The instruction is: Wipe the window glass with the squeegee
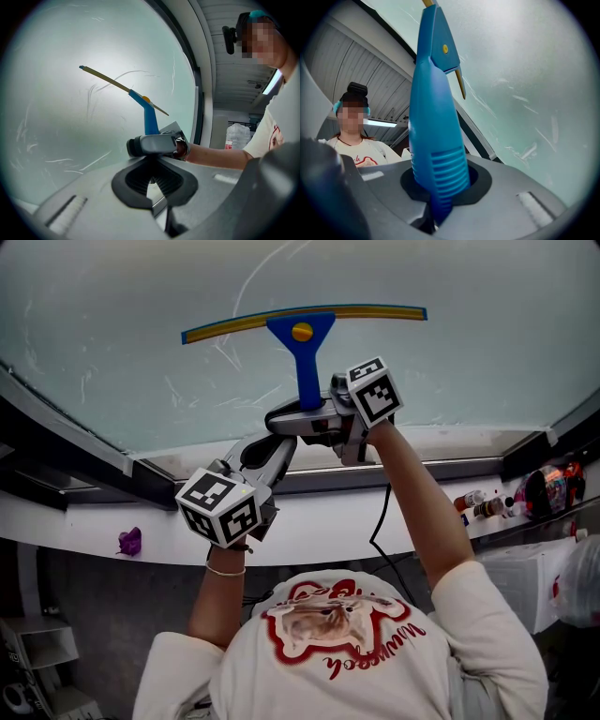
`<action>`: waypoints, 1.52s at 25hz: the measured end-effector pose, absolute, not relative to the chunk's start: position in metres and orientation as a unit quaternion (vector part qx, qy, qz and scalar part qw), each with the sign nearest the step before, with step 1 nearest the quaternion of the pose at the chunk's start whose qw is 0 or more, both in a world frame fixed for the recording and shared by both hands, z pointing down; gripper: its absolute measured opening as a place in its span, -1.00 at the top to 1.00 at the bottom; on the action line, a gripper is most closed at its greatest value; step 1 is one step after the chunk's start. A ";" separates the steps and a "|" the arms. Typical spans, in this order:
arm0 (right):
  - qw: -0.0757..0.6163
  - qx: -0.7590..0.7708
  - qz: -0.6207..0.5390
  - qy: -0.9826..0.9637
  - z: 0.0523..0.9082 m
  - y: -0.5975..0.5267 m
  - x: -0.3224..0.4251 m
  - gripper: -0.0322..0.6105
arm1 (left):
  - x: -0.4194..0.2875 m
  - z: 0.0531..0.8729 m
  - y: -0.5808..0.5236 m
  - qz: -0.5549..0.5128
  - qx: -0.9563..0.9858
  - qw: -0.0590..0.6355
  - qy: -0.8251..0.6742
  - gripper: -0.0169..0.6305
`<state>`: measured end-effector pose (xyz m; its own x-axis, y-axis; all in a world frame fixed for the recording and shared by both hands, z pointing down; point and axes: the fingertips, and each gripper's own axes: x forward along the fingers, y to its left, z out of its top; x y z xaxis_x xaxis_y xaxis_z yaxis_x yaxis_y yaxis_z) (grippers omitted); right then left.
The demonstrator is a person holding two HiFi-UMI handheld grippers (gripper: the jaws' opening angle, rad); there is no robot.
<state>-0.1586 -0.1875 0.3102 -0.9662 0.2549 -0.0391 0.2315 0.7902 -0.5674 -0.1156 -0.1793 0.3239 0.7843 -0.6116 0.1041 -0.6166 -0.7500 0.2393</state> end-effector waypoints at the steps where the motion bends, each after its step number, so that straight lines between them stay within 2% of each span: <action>1: 0.019 -0.129 0.299 -0.945 0.311 -0.187 -0.159 0.74 | -0.116 0.325 -0.179 0.010 0.935 0.132 -0.328 0.94; 38: 0.016 -0.128 0.328 -0.936 0.349 -0.184 -0.159 0.70 | -0.117 0.362 -0.175 0.023 0.927 0.169 -0.334 0.94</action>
<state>-0.1593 -0.1844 0.3491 -0.9670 0.2493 -0.0536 0.2283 0.7529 -0.6173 -0.1166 -0.1746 0.3616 0.7763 -0.6106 0.1562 -0.6265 -0.7204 0.2977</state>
